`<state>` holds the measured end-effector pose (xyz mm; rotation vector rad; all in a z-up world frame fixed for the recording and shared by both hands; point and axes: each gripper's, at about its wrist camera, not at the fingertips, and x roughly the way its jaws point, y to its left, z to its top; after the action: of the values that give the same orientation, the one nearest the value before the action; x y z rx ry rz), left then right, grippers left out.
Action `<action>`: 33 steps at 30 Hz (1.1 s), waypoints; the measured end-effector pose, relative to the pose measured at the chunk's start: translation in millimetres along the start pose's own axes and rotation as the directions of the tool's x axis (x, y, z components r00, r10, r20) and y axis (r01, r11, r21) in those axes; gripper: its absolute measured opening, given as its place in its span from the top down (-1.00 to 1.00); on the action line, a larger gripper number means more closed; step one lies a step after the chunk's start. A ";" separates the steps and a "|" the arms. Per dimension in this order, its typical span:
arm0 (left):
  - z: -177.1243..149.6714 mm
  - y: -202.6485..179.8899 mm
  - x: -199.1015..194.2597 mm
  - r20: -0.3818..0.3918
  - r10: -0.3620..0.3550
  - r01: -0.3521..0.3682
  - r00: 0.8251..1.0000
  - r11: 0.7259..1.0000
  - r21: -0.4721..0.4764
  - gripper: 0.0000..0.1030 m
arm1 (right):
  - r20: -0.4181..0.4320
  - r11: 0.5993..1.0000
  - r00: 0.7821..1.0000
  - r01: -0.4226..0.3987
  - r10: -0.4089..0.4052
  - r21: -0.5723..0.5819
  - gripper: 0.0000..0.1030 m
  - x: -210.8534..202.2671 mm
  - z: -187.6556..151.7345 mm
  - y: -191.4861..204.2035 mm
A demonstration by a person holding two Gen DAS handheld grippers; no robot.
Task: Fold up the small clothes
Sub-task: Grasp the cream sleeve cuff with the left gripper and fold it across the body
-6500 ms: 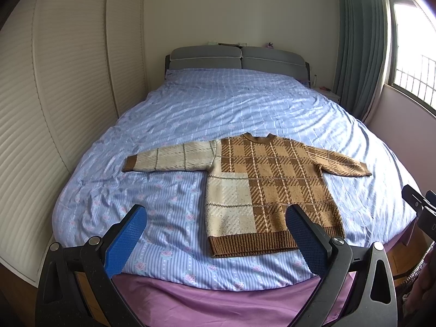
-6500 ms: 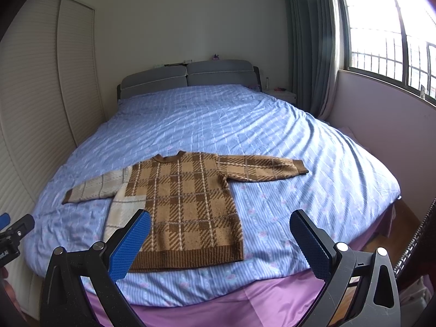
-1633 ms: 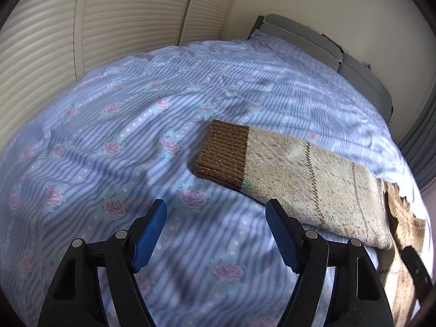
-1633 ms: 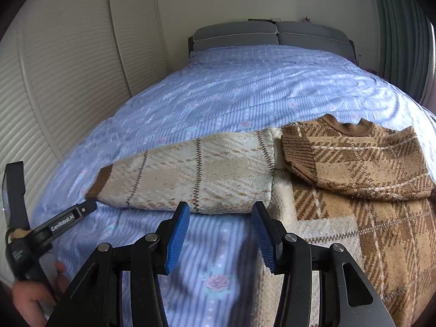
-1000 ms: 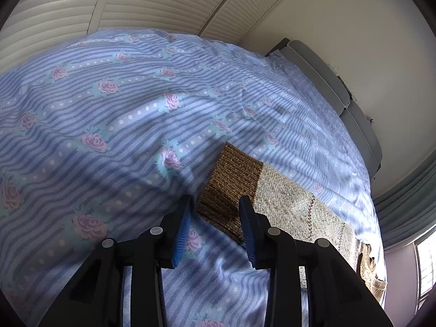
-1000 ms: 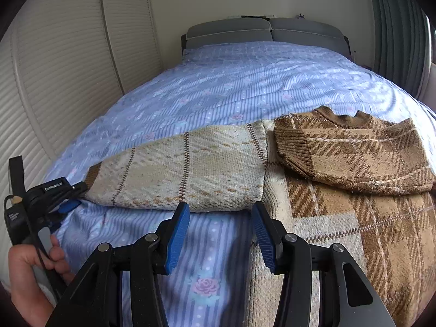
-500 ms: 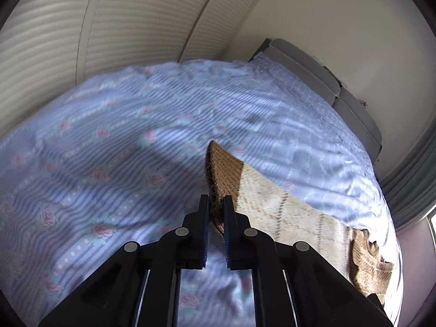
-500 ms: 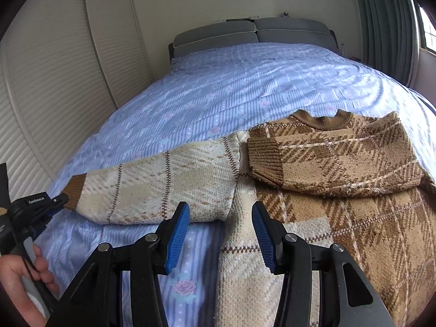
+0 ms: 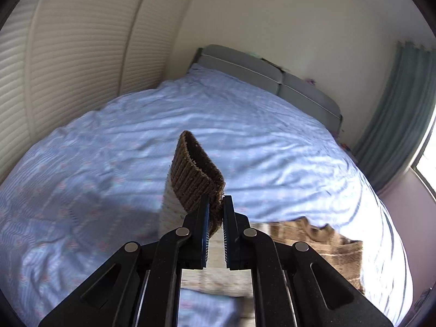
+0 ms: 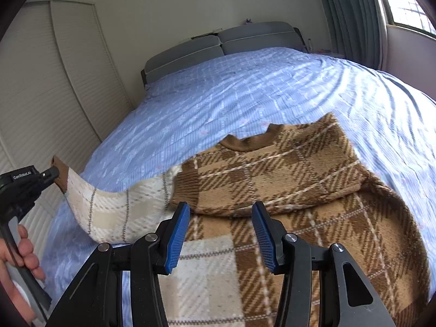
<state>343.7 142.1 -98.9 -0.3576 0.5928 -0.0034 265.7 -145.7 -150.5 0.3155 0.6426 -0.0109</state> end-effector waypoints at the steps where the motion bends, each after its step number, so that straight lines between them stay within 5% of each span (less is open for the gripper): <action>1: -1.6 -17.7 3.0 -0.004 -0.014 0.014 1.000 1.000 0.023 0.80 | 0.005 1.000 1.000 0.010 -0.010 0.013 0.06 -2.4 3.4 -13.0; 9: -30.5 -149.8 31.7 -0.062 -0.114 0.124 0.992 0.975 0.187 0.81 | 0.021 0.990 0.995 0.090 -0.093 0.110 0.05 -17.9 20.6 -124.6; 19: -93.8 -289.9 70.4 -0.193 -0.209 0.264 0.959 0.905 0.333 0.81 | 0.005 0.970 0.986 0.163 -0.167 0.182 0.06 -30.5 16.5 -231.6; 24: -136.8 -328.4 90.2 -0.270 -0.192 0.287 0.944 0.881 0.376 0.81 | -0.012 0.953 0.981 0.189 -0.192 0.236 0.05 -32.8 9.3 -268.8; 33: -191.9 -342.4 118.4 -0.355 -0.113 0.272 0.928 0.856 0.439 0.77 | -0.048 0.938 0.979 0.206 -0.200 0.280 0.05 -26.4 -7.1 -293.6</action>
<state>370.9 -254.8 -198.0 0.0783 0.8491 -0.4094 208.9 -425.5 -224.2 0.5258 0.6913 -0.3013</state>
